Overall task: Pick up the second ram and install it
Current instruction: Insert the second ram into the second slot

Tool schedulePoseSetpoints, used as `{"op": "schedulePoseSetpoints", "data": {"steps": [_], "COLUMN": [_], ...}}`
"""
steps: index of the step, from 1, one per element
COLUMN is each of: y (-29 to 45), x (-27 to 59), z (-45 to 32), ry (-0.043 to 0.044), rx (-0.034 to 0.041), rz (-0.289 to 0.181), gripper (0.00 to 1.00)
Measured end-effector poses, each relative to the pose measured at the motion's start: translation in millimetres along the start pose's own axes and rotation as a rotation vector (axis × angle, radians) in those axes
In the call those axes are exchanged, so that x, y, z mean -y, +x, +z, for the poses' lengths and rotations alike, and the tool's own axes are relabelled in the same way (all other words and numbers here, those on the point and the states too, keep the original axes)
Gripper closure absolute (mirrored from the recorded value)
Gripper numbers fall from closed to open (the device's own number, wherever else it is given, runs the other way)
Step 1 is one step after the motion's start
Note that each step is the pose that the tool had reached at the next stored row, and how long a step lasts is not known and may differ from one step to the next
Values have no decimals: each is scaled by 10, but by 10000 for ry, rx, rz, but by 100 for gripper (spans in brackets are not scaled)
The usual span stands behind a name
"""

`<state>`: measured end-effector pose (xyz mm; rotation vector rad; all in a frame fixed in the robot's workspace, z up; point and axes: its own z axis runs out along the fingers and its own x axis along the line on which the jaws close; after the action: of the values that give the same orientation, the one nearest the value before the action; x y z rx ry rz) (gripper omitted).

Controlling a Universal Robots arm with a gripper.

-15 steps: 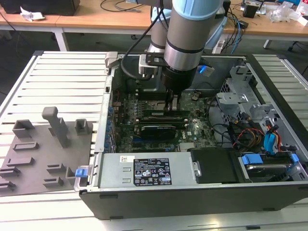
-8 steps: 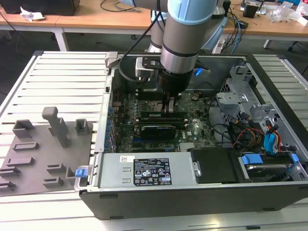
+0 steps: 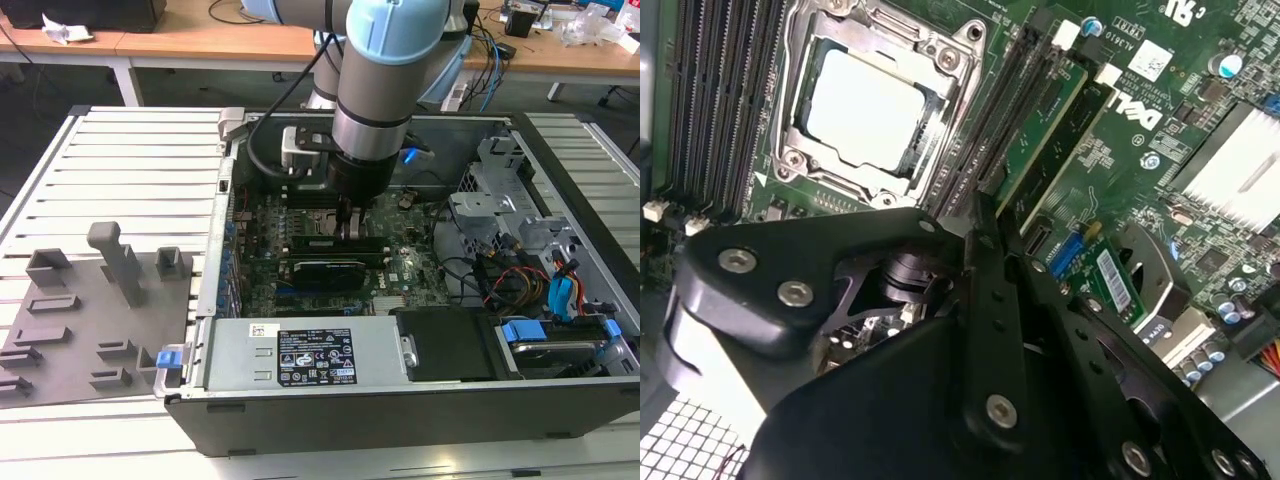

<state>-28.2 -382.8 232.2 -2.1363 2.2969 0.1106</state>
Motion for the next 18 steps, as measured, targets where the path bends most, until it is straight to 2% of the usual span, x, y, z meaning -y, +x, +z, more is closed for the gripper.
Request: {"op": "schedulePoseSetpoints", "data": {"steps": [12, 18], "y": [-15, -15], "x": [-2, 4], "z": [83, 88], "ry": [-1, -2], "rx": [-2, -2], "rz": [-22, -24], "gripper": [86, 86]}}
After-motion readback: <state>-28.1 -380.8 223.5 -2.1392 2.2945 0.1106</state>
